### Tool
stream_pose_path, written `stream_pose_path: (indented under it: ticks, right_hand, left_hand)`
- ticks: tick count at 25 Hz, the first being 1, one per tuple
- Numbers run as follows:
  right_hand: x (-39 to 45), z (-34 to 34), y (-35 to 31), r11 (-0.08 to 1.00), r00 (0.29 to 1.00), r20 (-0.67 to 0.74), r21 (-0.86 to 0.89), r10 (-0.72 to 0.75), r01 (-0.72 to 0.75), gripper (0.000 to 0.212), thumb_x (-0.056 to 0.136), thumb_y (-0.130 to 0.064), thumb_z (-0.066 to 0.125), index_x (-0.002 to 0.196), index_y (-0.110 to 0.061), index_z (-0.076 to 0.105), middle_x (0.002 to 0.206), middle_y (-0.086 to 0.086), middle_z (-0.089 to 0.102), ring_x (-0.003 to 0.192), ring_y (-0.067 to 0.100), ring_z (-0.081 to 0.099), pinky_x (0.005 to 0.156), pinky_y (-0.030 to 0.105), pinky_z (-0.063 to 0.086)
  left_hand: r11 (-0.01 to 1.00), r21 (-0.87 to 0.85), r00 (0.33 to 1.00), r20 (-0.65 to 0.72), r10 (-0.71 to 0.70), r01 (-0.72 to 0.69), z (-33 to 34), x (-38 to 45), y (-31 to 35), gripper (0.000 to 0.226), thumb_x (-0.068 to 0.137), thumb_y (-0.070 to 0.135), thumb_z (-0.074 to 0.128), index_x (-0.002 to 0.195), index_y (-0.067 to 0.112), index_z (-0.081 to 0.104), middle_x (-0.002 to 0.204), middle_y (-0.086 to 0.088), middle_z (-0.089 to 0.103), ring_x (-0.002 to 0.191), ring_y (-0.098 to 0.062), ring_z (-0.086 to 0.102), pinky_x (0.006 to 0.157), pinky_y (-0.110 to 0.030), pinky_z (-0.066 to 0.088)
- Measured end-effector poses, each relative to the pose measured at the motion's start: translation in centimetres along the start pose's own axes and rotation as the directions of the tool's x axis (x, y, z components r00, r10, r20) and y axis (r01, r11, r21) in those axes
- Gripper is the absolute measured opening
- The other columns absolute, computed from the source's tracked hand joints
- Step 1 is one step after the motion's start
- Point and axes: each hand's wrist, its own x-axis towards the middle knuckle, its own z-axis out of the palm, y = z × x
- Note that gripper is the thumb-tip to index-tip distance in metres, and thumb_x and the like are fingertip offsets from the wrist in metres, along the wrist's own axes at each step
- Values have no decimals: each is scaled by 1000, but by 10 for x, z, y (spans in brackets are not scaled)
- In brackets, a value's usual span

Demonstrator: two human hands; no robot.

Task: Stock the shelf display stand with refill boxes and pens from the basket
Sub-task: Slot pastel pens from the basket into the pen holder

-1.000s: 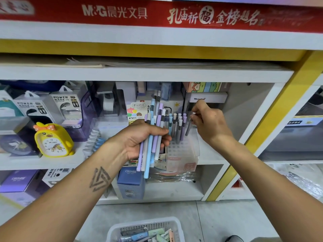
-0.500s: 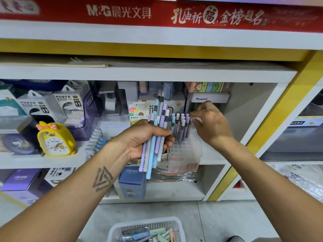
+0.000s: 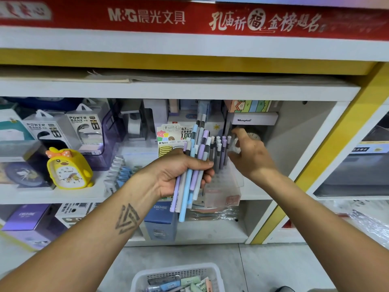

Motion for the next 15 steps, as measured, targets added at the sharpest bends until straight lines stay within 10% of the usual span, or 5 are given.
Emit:
stream_pose_path:
  ticks: [3, 6, 15]
  right_hand:
    - [5, -9, -13, 955, 995, -99, 295, 32, -1, 19, 96, -30, 62, 108, -16, 68, 97, 3, 70, 82, 20, 63, 73, 39, 54]
    - [3, -14, -30, 630, 983, 163, 755, 83, -179, 19, 95, -31, 66, 88, -15, 72, 70, -1, 71, 56, 13, 60, 49, 26, 46]
    - [11, -21, -36, 207, 929, 249, 928, 272, -309, 11, 94, -10, 66, 90, 0, 67, 74, 13, 59, 57, 15, 48, 58, 29, 43]
  left_hand:
    - [1000, 17, 1000, 13, 1, -2, 2, 1, -1, 7, 69, 5, 78, 75, 4, 76, 77, -17, 70, 64, -24, 69, 60, -31, 58]
    - [1000, 22, 999, 48, -6, 5, 5, 1, -2, 4, 70, 5, 77, 74, 5, 76, 74, -15, 69, 62, -23, 68, 60, -30, 58]
    - [985, 125, 974, 178, -138, 117, 2, -2, -5, 9, 71, 7, 79, 78, 6, 75, 77, -15, 69, 68, -23, 68, 65, -30, 59]
